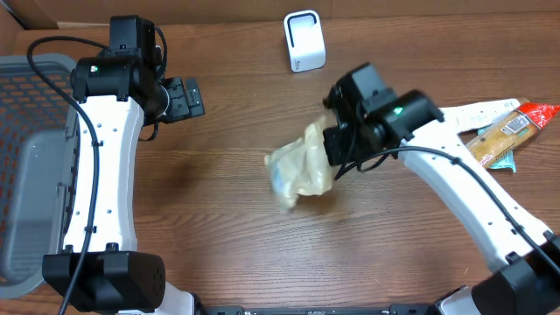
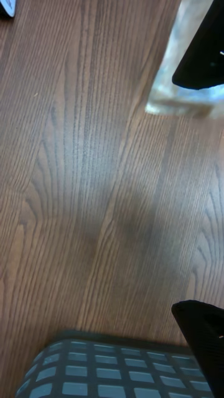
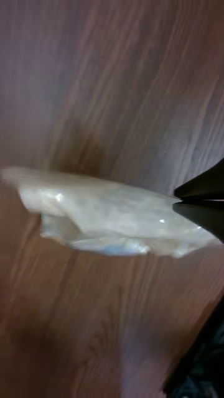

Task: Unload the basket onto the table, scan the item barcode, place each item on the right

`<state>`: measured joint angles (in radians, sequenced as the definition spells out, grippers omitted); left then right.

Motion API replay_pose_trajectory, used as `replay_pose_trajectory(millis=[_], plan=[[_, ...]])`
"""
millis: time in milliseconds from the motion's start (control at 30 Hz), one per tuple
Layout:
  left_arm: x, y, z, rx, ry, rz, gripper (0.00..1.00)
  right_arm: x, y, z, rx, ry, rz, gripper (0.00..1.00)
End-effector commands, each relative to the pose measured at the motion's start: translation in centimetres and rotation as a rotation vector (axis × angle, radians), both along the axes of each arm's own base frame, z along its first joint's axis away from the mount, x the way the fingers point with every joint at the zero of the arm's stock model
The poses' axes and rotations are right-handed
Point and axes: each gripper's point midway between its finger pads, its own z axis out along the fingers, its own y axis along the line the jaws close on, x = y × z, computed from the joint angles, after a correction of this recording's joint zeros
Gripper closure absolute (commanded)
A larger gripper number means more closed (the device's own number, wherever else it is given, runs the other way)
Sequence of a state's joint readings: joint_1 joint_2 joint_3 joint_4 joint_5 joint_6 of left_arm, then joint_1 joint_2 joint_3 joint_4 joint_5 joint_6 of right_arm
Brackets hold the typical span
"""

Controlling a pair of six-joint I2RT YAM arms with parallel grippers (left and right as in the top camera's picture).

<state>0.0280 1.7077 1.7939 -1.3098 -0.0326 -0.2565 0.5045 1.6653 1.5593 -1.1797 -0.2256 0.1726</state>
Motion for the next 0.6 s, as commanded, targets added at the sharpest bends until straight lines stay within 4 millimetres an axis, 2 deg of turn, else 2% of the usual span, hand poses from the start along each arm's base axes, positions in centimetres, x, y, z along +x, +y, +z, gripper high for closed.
replay_pose_trajectory(millis=[0, 133, 233, 400, 567], plan=[[0.2, -0.2, -0.2, -0.012, 0.003, 0.007, 0.0, 1.2, -0.8, 4.7, -0.032, -0.126, -0.016, 0.96], [0.2, -0.2, -0.2, -0.011, 0.003, 0.007, 0.01, 0.5, -0.6, 6.7, -0.077, -0.17, 0.003, 0.96], [0.2, -0.2, -0.2, -0.012, 0.003, 0.007, 0.0, -0.5, 1.2, 6.3, -0.102, -0.179, 0.057, 0.96], [0.2, -0.2, -0.2, -0.011, 0.003, 0.007, 0.0, -2.3, 5.3, 3.3, -0.129, -0.115, 0.124, 0.96], [0.2, -0.2, -0.2, -0.012, 0.003, 0.007, 0.0, -4.6, 9.4, -1.8, -0.184, -0.012, 0.223, 0.96]])
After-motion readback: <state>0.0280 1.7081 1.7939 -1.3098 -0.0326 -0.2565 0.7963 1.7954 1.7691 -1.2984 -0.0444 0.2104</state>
